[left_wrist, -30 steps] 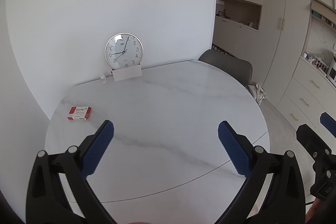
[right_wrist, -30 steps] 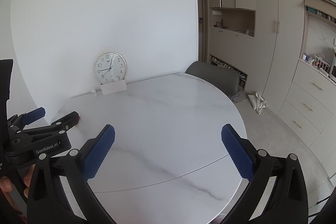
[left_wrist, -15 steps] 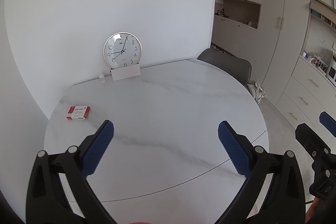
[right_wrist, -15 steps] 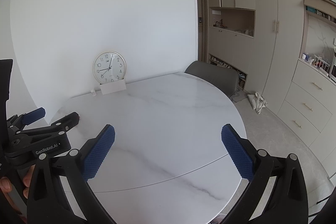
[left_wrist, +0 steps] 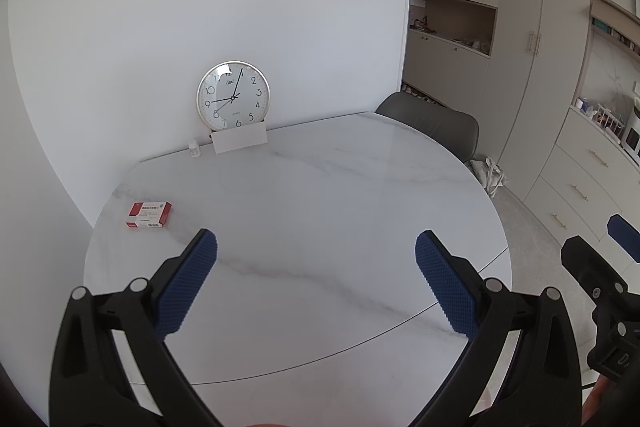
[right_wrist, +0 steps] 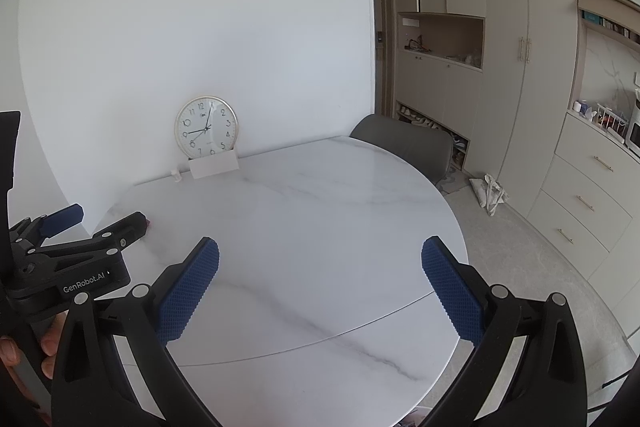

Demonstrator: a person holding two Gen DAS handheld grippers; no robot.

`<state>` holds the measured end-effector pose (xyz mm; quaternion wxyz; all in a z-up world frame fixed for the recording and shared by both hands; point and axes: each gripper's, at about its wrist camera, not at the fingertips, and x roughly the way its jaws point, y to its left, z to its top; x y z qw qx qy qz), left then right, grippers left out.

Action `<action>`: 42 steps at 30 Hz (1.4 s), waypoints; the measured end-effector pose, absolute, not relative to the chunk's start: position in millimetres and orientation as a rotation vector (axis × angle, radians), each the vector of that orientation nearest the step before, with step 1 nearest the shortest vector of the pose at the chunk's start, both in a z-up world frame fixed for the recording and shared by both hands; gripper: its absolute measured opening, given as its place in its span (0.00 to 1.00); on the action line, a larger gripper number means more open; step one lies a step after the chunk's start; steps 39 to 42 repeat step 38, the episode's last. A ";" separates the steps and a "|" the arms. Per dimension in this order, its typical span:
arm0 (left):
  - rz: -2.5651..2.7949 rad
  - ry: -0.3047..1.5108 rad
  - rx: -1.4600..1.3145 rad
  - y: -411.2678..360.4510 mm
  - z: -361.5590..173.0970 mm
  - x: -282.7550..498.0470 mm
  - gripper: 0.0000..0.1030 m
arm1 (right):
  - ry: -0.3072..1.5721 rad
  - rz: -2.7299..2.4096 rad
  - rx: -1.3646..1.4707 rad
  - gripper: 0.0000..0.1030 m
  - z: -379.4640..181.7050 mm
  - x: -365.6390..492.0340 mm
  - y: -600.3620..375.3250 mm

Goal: Collect trash

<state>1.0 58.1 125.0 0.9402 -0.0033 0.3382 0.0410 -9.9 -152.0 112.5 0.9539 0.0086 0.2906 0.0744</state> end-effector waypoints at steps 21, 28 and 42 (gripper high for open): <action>0.073 0.697 -0.004 58.0 123.2 4.1 0.92 | 0.597 0.147 0.016 0.98 111.7 -8.5 -156.5; 0.053 0.718 -0.033 59.3 117.5 10.5 0.93 | 0.603 0.148 0.018 0.98 108.3 -8.1 -162.0; 0.055 0.724 -0.019 55.7 114.3 13.8 0.92 | 0.616 0.154 0.018 0.98 102.3 -5.8 -162.0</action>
